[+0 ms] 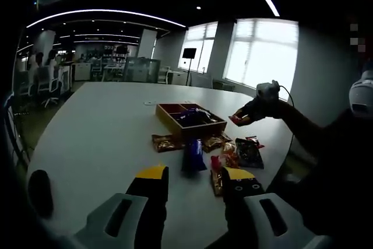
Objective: Pick up the scattered marshmallows, QQ candies, Oreo cookies, and mixed nuts on the table and sort them into separate containers
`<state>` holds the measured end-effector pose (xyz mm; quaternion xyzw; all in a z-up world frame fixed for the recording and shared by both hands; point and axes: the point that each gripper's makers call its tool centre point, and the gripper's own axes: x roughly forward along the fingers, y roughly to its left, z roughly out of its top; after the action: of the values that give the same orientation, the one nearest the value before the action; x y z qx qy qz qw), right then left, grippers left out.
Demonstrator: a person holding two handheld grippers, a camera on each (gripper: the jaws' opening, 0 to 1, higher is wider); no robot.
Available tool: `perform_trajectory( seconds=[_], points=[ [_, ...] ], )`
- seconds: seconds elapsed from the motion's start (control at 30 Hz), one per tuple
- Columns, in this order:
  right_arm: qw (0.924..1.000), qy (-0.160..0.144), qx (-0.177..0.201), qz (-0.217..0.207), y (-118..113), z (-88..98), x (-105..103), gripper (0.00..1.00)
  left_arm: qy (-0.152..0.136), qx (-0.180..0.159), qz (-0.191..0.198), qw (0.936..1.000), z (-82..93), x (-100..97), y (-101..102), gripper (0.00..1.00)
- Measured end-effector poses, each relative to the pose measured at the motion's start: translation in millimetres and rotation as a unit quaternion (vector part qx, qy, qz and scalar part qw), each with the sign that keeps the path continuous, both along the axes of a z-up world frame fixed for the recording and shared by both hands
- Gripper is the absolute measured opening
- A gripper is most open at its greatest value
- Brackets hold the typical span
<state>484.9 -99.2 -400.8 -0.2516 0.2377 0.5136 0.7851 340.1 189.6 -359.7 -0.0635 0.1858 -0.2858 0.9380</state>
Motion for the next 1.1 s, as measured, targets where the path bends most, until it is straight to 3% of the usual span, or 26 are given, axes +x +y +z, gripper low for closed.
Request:
perform_trajectory(
  seconds=[0.57, 1.1],
  points=[
    [0.9998, -0.021, 0.003, -0.006, 8, 18.2, 25, 0.17, 0.003, -0.001, 0.003, 1.0, -1.5, -2.3, 4, 0.41],
    [0.9994, -0.026, 0.011, -0.019, 2, 31.3, 61, 0.17, 0.003, -0.001, 0.002, 1.0, -0.9, -2.8, 3, 0.41]
  ],
)
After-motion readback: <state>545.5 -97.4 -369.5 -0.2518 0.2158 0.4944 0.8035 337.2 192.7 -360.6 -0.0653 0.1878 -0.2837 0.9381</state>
